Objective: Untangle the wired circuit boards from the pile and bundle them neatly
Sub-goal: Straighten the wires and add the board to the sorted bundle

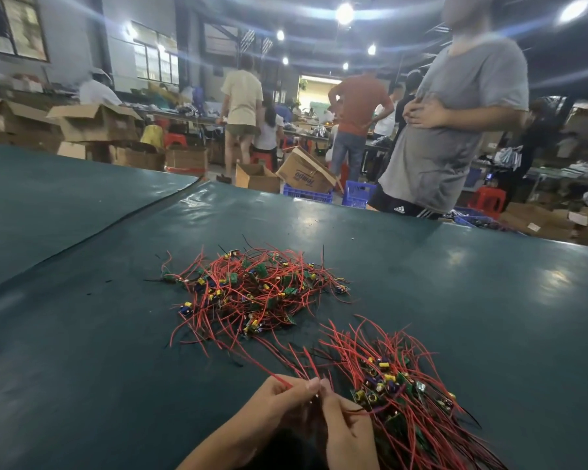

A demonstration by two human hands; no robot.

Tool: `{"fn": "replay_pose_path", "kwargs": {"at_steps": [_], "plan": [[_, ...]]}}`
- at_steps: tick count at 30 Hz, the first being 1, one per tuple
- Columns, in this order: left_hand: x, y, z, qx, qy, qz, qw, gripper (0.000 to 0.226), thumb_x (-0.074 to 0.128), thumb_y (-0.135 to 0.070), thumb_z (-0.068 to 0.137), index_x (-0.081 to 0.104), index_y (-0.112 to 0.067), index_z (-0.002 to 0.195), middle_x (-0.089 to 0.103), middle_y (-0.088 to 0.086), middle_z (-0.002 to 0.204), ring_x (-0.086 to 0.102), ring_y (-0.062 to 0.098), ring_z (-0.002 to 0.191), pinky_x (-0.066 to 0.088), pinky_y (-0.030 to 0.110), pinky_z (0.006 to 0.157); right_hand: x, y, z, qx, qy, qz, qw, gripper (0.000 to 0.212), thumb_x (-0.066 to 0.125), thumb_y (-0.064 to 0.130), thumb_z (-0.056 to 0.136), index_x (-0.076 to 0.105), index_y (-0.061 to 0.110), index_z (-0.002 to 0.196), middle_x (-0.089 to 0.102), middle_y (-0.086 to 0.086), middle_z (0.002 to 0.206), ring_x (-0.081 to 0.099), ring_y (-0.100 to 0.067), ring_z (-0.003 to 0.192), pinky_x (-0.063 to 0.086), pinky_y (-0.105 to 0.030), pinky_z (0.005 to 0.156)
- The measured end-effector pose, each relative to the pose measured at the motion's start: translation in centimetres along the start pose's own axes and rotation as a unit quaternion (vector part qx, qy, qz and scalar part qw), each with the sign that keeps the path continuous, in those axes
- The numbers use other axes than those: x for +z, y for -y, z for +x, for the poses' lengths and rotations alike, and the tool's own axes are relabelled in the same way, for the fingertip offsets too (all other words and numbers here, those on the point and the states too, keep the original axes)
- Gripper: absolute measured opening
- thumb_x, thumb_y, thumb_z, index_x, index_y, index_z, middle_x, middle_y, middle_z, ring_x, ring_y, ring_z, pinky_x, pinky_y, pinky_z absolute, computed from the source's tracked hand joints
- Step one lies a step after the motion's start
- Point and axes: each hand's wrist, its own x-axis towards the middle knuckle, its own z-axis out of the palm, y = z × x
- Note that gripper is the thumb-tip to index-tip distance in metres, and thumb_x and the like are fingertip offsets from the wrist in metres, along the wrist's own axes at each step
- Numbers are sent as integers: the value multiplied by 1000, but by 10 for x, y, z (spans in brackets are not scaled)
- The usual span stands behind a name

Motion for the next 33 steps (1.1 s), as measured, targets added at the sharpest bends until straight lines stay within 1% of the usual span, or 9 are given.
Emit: {"fn": "replay_pose_path", "kwargs": {"at_steps": [5,8,12,17,21,24,26,30,33], "plan": [[-5,1,3,10,-53,-35,998,40,60,-51,76,63,-13,64,57,5,62,53,13,54,44,21,56,-9,10,7,89,-102,93,986,53,60,41,86,65,4,49,60,-12,49,57,-28,48,51,-40,62],[-6,0,4,24,-79,-55,995,38,57,-46,77,64,-11,67,59,5,61,54,14,53,44,21,54,-15,15,12,134,-91,261,952,53,46,55,86,56,5,69,40,-4,41,32,-15,26,30,-19,30],[-5,1,6,27,-94,-54,994,37,54,-42,81,63,-8,72,59,6,62,52,15,53,40,23,54,-20,11,15,96,-76,348,930,58,25,53,99,54,5,83,39,-1,41,24,-10,23,24,-15,28],[-13,3,9,84,-161,10,983,27,59,-31,85,66,-9,72,62,7,65,54,15,59,44,21,56,-18,9,17,110,-81,329,934,59,25,53,99,57,5,87,39,-1,40,25,-10,22,24,-14,28],[-36,2,23,179,-321,254,895,15,64,-16,90,67,-27,81,65,-7,80,56,3,69,45,15,62,-15,8,16,115,-71,308,942,56,30,50,98,58,3,86,40,-1,42,26,-10,24,23,-15,28],[-53,-7,39,236,-359,436,791,24,61,-8,87,65,-23,106,60,-10,109,53,6,102,40,15,88,-15,8,18,117,-63,298,945,55,31,47,99,58,1,86,41,-2,41,26,-10,24,24,-16,28],[-65,-11,52,209,-358,527,742,42,57,-7,86,56,-16,127,52,-1,134,43,18,126,34,29,106,-15,7,19,113,-61,292,948,55,31,45,100,58,0,86,41,-2,41,26,-10,23,24,-16,28],[-82,-22,70,10,-339,612,714,69,49,-20,90,17,-18,151,19,4,158,18,27,144,21,47,115,-16,4,19,108,-61,284,951,54,32,45,99,58,-1,87,42,-2,41,26,-11,23,25,-16,29],[-90,-24,74,-14,-342,613,712,57,49,-19,90,33,-15,145,44,8,142,38,28,131,33,43,108,-17,4,21,112,-63,283,950,54,33,44,100,58,-2,87,42,-2,40,26,-11,23,25,-16,29]]}}
